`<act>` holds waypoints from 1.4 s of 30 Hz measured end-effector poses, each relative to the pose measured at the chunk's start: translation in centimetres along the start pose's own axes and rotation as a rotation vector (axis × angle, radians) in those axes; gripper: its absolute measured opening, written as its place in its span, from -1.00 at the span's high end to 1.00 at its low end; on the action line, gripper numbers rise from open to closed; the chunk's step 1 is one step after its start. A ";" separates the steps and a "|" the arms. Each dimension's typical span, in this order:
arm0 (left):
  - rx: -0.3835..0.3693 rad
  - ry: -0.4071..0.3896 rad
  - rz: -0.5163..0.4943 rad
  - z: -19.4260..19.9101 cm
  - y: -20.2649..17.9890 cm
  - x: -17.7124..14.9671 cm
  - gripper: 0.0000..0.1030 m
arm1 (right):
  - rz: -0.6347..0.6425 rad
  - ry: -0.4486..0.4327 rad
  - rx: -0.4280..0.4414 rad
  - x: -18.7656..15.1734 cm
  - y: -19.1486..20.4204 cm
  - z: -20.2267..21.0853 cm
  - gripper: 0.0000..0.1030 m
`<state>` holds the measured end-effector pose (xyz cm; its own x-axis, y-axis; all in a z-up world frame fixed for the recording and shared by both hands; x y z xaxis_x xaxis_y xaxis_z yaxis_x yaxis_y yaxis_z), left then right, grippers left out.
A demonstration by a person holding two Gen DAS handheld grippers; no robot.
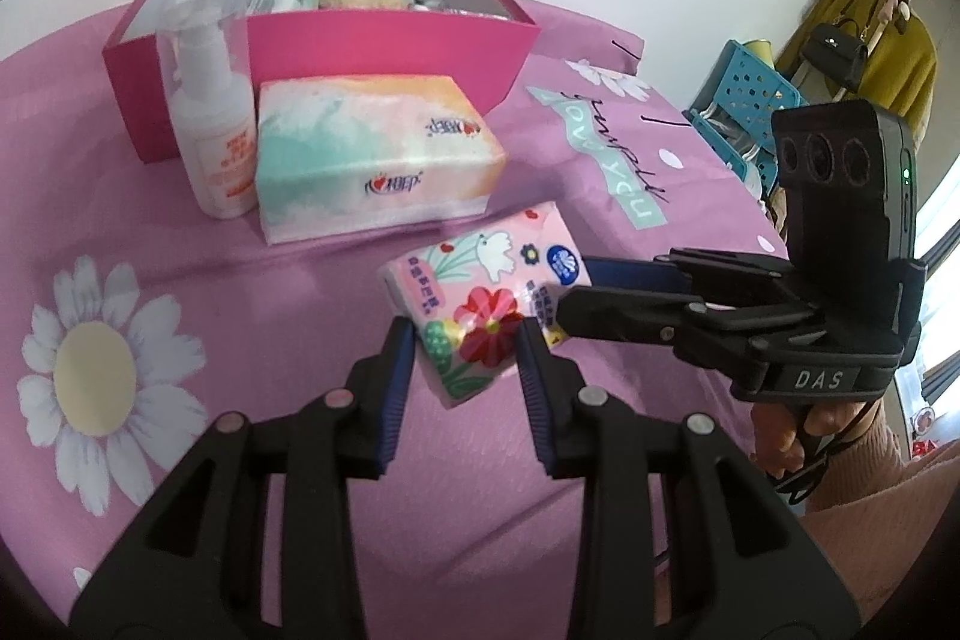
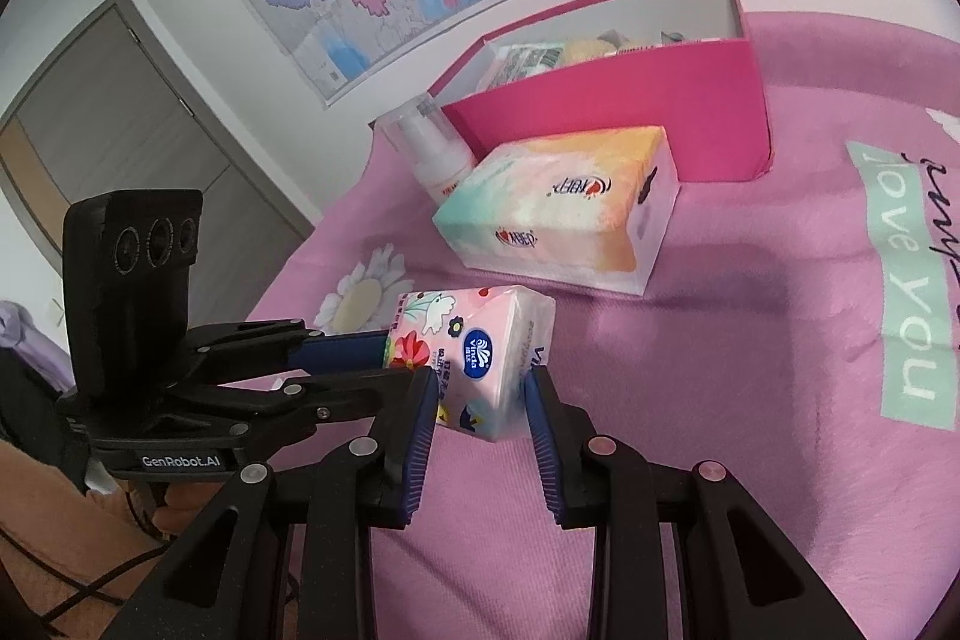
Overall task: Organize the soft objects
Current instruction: 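Grasp the pink floral tissue pack with the right gripper and lift it, then carry the tissue pack with the right gripper toward the pink shoebox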
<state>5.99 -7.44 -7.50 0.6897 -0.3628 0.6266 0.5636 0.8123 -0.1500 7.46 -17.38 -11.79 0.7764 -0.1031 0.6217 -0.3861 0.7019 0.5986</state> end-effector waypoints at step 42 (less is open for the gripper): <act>0.043 -0.082 -0.069 1.1 -0.1 4.1 0.30 | 0.039 -0.103 0.007 3.0 0.7 2.9 0.39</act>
<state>8.32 -8.52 -4.06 0.6096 -0.3814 0.6949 0.5873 0.8061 -0.0728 8.13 -19.26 -8.07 0.7056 -0.1475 0.6931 -0.4191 0.7018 0.5760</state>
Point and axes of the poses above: each gripper's, at about its wrist camera, not at the fingertips, and z roughly against the way its jaws point, y to its left, x to its top, the point moved 6 cm from there along -z, roughly the way its jaws point, and after that the axes turned 11 degrees about -z, right-handed, at the moved point
